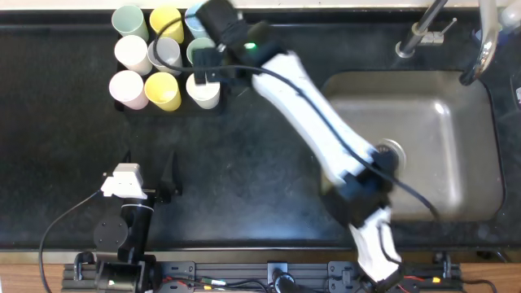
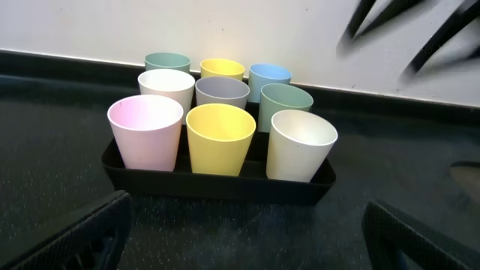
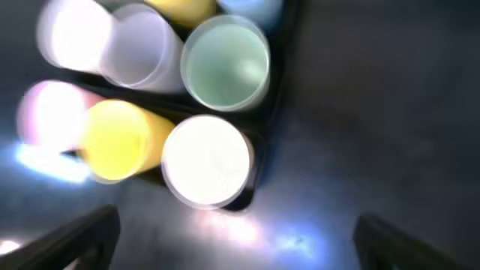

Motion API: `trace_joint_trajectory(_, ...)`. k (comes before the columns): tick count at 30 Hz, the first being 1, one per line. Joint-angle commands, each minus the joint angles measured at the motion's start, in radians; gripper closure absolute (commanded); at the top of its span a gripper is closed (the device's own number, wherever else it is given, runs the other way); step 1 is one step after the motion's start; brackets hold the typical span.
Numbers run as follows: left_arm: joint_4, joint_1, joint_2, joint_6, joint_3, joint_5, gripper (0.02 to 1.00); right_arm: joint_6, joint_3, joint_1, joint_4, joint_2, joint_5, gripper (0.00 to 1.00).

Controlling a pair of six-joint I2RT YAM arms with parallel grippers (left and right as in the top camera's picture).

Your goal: Store Cups

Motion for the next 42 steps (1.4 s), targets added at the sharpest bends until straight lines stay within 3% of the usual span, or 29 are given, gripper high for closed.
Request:
trace_joint_trajectory(1, -0.004, -0.009, -0.010, 0.021, -0.001, 0.016, 0.018, -0.174, -0.028, -0.051, -0.029, -0.261, 0.149, 0.005)
trace_joint_trajectory(4, -0.004, -0.009, -0.010, 0.021, -0.001, 0.016, 0.018, -0.254, -0.188, -0.118, -0.003, -0.429, 0.204, 0.003)
trace_joint_trajectory(7, -0.004, -0.009, -0.010, 0.021, -0.001, 0.016, 0.018, -0.294, -0.438, -0.196, 0.077, -0.624, 0.208, 0.005)
trace_joint_trajectory(17, -0.004, -0.009, -0.010, 0.021, -0.001, 0.016, 0.018, -0.285, -1.221, -0.334, 0.369, -1.246, 0.208, 0.007)
trace_joint_trajectory(25, -0.004, -0.009, -0.010, 0.021, -0.001, 0.016, 0.018, -0.286, -1.690, -0.444, 0.719, -1.650, 0.205, 0.003)
trace_joint_trajectory(36, -0.004, -0.009, -0.010, 0.021, -0.001, 0.016, 0.018, -0.294, -2.090, -0.533, 1.057, -1.968, 0.175, 0.003)
trace_joint_trajectory(39, -0.004, -0.009, -0.010, 0.021, -0.001, 0.016, 0.018, -0.347, -2.161, -0.544, 1.119, -2.039, 0.151, 0.005)
trace_joint_trajectory(42, -0.004, -0.009, -0.010, 0.021, -0.001, 0.016, 0.018, -0.444, -2.223, -0.544, 1.170, -2.080, 0.064, 0.003)
